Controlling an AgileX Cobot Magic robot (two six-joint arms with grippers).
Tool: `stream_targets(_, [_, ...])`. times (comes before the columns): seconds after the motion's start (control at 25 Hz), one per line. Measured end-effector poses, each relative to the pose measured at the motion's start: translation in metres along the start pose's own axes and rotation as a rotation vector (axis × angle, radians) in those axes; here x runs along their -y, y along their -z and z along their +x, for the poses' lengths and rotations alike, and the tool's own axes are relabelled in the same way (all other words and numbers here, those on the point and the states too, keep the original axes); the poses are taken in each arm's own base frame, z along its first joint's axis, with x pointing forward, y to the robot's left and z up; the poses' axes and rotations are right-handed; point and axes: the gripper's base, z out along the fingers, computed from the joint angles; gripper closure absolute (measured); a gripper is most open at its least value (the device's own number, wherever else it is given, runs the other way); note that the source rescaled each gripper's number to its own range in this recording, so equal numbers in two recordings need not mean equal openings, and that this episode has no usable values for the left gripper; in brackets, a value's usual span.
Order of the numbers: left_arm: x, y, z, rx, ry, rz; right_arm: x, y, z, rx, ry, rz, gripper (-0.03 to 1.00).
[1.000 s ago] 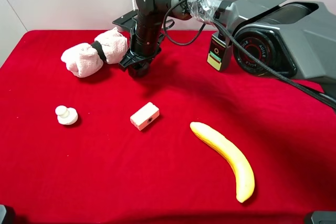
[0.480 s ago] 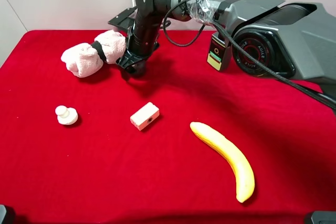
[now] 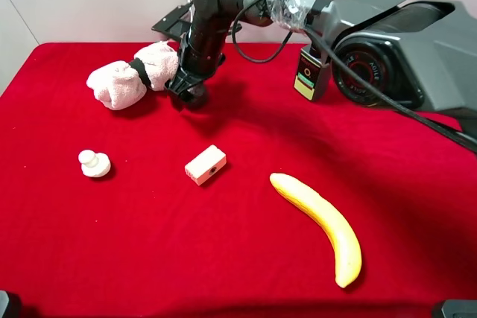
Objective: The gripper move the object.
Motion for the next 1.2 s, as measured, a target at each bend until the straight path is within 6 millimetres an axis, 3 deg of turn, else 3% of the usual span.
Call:
stream_targets(0.24, [0.000,0.000,0.000,0.000,0.000,0.000,0.003,0.032,-0.006,-0.018,0.032,0.053,-0.03])
stream_targets(0.68, [0.000,0.000,0.000,0.000,0.000,0.000,-0.002,0.120,-0.013,-0.075,-0.013,0.104,-0.03])
stream_targets(1.0, [0.000,0.000,0.000,0.000,0.000,0.000,-0.028,0.190,-0.021,0.019,0.028,0.137,-0.03])
stream_targets(1.2, [0.000,0.000,0.000,0.000,0.000,0.000,-0.047,0.218,-0.006,0.007,0.047,0.125,-0.03])
